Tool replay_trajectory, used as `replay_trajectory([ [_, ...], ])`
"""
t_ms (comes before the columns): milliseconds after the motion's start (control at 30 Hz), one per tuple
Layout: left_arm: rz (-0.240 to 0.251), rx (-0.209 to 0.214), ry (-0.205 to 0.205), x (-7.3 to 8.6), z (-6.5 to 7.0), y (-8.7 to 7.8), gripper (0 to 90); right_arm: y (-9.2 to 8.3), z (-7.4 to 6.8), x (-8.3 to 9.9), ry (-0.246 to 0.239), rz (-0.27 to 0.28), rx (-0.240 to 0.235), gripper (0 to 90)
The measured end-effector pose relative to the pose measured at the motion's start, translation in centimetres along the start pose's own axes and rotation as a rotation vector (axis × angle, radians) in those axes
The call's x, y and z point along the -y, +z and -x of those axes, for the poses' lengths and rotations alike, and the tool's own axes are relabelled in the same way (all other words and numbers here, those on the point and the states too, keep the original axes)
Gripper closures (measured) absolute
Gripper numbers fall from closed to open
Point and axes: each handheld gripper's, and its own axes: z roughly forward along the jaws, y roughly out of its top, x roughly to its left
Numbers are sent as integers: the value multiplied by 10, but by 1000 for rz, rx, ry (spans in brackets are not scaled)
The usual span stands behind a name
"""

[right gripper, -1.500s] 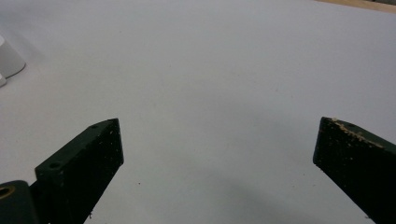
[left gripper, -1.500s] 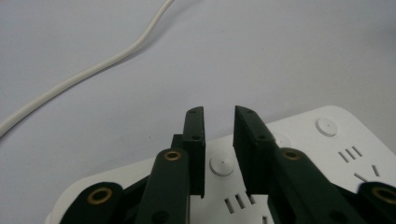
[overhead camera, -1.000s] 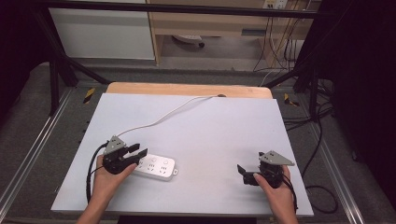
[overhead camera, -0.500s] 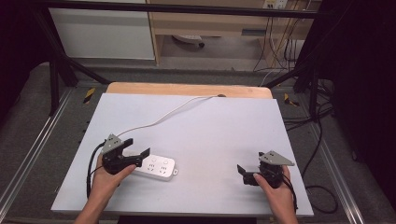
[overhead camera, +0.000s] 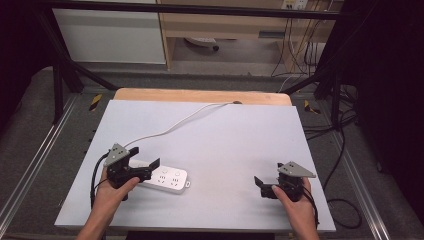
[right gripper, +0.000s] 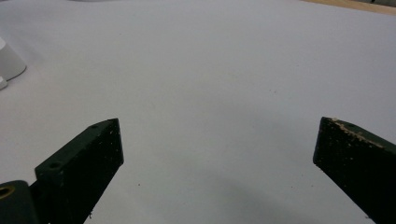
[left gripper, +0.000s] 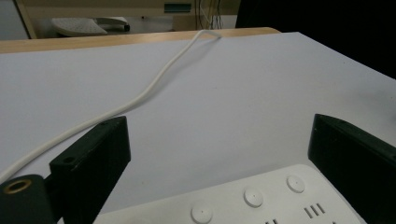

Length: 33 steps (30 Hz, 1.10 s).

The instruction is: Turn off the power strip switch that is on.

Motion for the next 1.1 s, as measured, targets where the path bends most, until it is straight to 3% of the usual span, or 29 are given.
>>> replay_trajectory([
  [367,43,15,41,-8,1,-29,71,0,0,0,0,2,-2,22],
  [767,92,-35,-8,-10,-21,-68,70,-1,1,-1,-3,6,3,22],
  [1100,109,-79,-12,-3,-40,-87,71,-2,2,-1,-2,9,5,24],
])
